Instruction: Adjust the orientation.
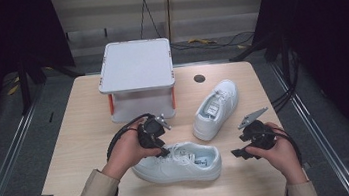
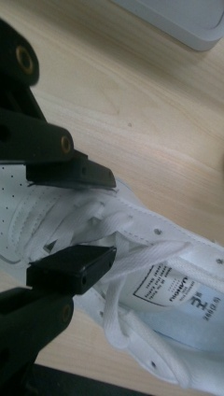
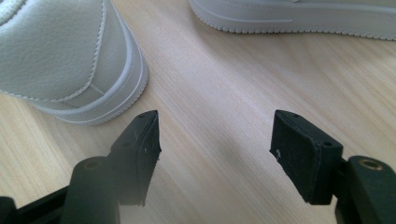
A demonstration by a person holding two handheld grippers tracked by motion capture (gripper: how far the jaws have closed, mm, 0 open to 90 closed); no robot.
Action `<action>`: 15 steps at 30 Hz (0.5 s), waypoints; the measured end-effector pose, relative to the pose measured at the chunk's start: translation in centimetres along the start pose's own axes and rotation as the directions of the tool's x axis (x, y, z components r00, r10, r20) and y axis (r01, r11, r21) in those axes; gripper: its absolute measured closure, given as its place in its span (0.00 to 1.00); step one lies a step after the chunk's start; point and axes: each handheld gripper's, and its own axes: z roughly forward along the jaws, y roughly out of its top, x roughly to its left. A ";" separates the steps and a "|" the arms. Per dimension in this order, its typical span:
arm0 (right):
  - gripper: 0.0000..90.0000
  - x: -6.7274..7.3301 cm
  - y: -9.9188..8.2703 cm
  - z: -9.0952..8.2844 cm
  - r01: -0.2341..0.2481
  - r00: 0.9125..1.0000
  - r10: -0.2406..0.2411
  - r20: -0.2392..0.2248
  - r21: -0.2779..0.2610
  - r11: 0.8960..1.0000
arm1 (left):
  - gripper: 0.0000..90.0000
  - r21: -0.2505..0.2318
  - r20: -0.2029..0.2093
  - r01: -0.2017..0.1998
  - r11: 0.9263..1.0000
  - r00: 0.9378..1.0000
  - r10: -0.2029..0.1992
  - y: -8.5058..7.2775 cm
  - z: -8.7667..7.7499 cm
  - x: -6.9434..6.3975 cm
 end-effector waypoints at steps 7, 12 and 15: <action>0.36 0.0 -0.1 0.3 0.000 1.000 0.000 -0.005 0.005 1.000 | 0.94 0.074 -0.012 0.058 0.996 0.998 -0.057 0.9 0.0 -0.4; 0.37 -0.1 -0.2 0.2 -0.007 1.000 0.007 -0.010 -0.006 1.000 | 0.97 0.027 0.019 0.096 0.995 0.995 -0.097 0.3 -0.4 0.0; 0.37 -0.2 -0.3 0.2 -0.008 1.000 0.008 -0.012 -0.005 1.000 | 0.99 0.020 0.039 0.106 0.994 0.993 -0.107 0.2 -0.6 0.2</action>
